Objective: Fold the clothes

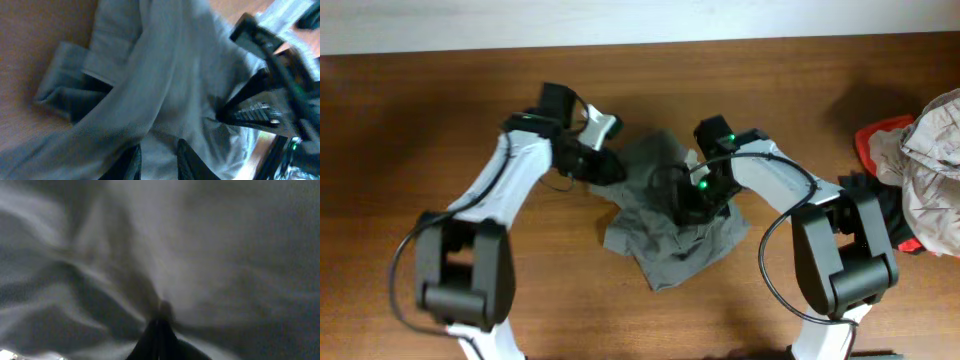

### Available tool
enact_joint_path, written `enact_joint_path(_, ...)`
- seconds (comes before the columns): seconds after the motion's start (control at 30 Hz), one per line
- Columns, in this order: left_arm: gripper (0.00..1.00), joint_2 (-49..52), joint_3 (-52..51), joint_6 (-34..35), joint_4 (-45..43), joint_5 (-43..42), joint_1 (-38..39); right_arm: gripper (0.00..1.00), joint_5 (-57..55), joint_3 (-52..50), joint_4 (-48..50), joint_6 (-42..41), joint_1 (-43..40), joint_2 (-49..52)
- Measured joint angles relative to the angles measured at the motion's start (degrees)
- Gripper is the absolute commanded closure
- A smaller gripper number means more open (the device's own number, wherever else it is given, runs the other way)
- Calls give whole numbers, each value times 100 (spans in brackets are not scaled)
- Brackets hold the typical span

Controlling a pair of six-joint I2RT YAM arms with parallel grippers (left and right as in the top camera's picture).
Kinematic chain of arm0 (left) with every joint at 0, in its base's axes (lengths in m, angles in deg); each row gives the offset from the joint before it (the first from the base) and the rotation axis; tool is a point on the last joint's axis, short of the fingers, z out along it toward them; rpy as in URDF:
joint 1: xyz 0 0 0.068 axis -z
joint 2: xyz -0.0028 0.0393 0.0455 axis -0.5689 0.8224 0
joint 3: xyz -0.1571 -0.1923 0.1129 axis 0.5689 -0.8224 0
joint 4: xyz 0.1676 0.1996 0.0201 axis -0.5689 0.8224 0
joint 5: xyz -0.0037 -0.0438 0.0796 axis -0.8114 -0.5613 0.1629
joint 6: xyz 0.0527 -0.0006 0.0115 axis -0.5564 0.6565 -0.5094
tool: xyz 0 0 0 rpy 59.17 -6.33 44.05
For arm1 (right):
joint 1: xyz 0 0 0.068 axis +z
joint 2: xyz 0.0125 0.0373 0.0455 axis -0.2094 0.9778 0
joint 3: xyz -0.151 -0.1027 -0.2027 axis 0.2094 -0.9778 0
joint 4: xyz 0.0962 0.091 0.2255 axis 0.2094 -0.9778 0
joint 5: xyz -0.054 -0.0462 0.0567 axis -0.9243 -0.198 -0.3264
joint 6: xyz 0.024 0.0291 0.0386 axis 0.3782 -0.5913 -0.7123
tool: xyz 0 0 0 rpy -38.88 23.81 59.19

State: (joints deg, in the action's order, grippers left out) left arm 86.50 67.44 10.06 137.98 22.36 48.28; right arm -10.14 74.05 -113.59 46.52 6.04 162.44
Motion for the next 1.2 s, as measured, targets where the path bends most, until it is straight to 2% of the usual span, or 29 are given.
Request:
enact_joint_path(0.07, 87, 560, 2, -142, -74, 127, 66, 96, -267, -166, -267, -31, -11, 0)
enact_joint_path(0.1, 89, 1051, 4, 42, -79, 629, 57, 96, -514, -170, -400, -50, -11, 0)
enact_joint_path(0.13, 89, 1163, 48, 179, -57, 678, 13, 96, -682, -173, -455, -63, -11, 0)
enact_joint_path(0.2, 78, 1167, 116, 387, 55, 857, -173, 96, -767, -173, -461, -85, -9, 0)
enact_joint_path(0.23, 67, 1169, 236, 483, 339, 916, -363, 94, -782, -170, -455, -79, -9, 0)
enact_joint_path(0.27, 57, 1161, 485, 535, 562, 1207, -774, 79, -868, -173, -474, 15, -11, -4)
enact_joint_path(0.33, 54, 933, 658, 586, 1073, 1088, -1255, 24, -916, -166, -479, 278, -127, -216)
enact_joint_path(0.37, 54, 511, 660, 612, 1349, 935, -1364, 13, -960, -105, -476, 372, -330, -538)
enact_joint_path(0.47, 50, -684, 833, 605, 1486, 673, -1360, 9, -992, 240, -24, 595, -1226, -1456)
enact_joint_path(0.53, 50, -901, 839, 586, 1506, 647, -1360, 9, -728, 275, 188, 977, -1672, -1379)
enact_joint_path(0.57, 50, -940, 839, 586, 1508, 640, -1360, 12, -570, 275, 310, 1274, -1821, -1091)
enact_joint_path(0.67, 50, -973, 839, 586, 1541, 634, -1360, 19, 177, 273, 415, 2103, -1847, -103)
enact_joint_path(0.77, 50, -973, 839, 586, 1552, 634, -1360, 29, 509, 256, 264, 2479, -1716, 205)
enact_joint_path(0.8, 50, -973, 839, 586, 1561, 634, -1360, 48, 551, 254, 254, 2586, -1554, 208)
enact_joint_path(0.83, 50, -973, 839, 586, 1578, 634, -1360, 55, 581, 243, 251, 2618, -1453, 208)
enact_joint_path(0.87, 50, -973, 839, 586, 1596, 634, -1360, 73, 586, 223, 251, 2656, -1340, 208)
enact_joint_path(0.93, 50, -973, 839, 586, 1661, 634, -1360, 96, 632, 173, 208, 2734, -1025, 210)
enact_joint_path(1.07, 50, -973, 839, 586, 1718, 634, -1360, 96, 787, 140, -9, 2695, -898, 157)
enact_joint_path(1.2, 50, -973, 839, 586, 1716, 634, -1360, 96, -323, 61, -109, 2061, -914, -811)
